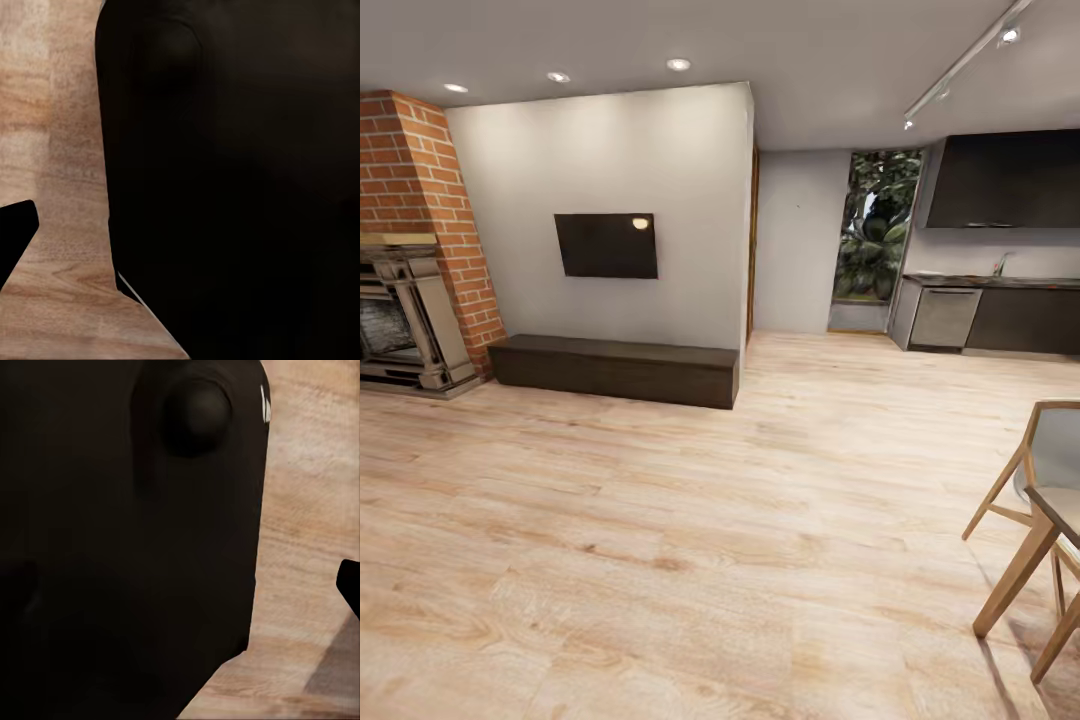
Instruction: In the kitchen, take the Vidalia onion out of the sink, dice it on the chopping board with the paring knife, put the diced onion into the bowl on the countertop, then place both the paring knife and the chopping board into the sink.
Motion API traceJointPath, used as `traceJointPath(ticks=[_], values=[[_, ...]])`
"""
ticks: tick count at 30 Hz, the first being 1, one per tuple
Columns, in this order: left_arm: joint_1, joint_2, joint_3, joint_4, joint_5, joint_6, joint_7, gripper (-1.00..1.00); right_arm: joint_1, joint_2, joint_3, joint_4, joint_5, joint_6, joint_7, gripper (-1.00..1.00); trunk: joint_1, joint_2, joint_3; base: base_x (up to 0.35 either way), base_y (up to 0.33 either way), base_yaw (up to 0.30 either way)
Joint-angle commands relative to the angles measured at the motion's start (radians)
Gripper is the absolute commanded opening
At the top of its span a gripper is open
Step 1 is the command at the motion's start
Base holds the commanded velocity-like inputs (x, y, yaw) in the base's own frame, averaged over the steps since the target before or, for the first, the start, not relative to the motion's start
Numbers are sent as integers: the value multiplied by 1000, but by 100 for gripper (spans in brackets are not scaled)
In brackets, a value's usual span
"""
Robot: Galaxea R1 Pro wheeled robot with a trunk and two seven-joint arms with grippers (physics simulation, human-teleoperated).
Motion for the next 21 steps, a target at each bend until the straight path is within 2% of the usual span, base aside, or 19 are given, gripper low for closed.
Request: traceJointPath(ticks=[1,9,21], values=[[1,-3,3,-2,2,-2,-4,100,-6,6,6,-6,-2,6,-2,100,0,0,0,0,0,0],[1,-4,3,-2,2,-2,-5,100,-12,42,5,-21,-2,5,-2,100,0,0,0,0,0,0],[1,-2,6,-34,-1,-24,-4,100,-12,45,3,-31,2,-9,-2,100,0,0,0,0,0,0]])
